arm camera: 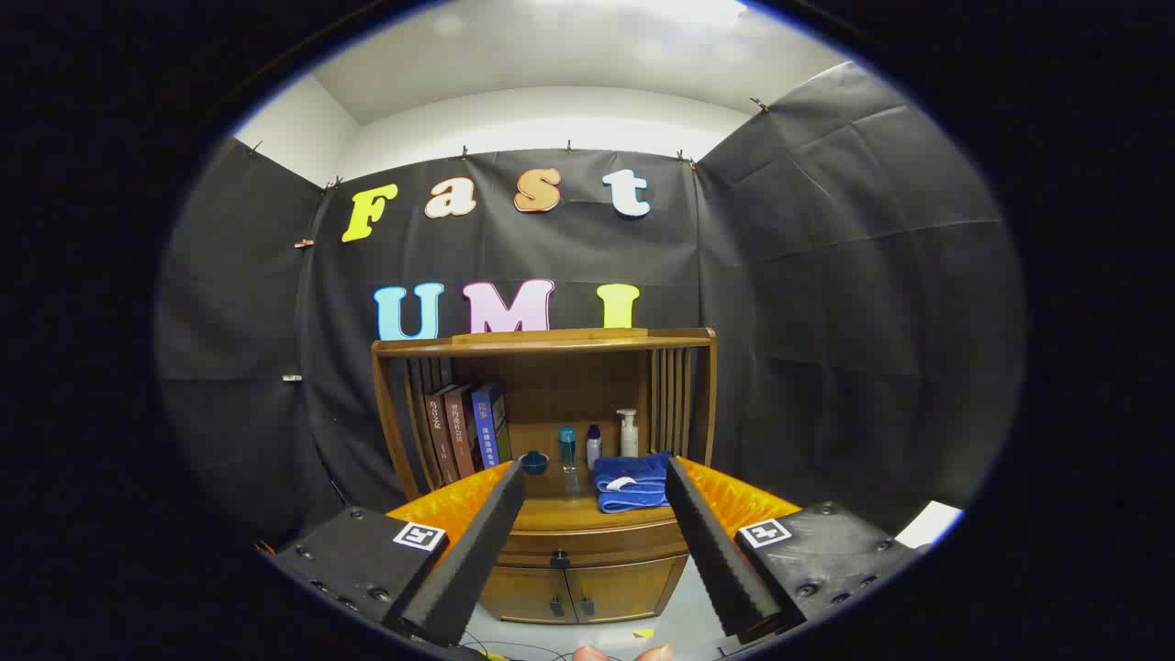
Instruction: Pull open the drawer, take out the items inside it, and place them on the countertop above the cabinet.
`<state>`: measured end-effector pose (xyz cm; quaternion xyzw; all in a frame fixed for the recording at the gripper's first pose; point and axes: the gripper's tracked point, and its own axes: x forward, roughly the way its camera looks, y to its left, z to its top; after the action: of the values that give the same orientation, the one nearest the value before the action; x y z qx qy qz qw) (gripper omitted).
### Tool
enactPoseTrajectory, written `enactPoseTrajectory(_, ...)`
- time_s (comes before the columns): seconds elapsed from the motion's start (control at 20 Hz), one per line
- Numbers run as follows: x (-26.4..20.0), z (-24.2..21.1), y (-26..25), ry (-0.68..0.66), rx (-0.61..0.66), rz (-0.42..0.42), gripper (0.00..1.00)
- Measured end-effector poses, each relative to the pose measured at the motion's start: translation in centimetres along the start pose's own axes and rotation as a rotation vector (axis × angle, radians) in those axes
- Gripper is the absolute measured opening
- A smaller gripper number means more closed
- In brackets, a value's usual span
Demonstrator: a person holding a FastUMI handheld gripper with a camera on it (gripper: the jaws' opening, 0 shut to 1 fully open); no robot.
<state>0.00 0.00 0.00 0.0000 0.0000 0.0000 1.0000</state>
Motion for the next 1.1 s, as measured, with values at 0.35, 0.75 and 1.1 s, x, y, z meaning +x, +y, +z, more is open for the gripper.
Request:
enactPoseTrajectory(0.35,-0.6,0.4,0.0,-0.008,-0.007,-0.009,1.00)
enactPoseTrajectory(0.75,-0.9,0.6,0.3,-0.011,-0.019,-0.009,1.00)
enactPoseTrajectory(1.1,0.4,-1.7,0.4,-0.009,-0.004,-0.010,1.00)
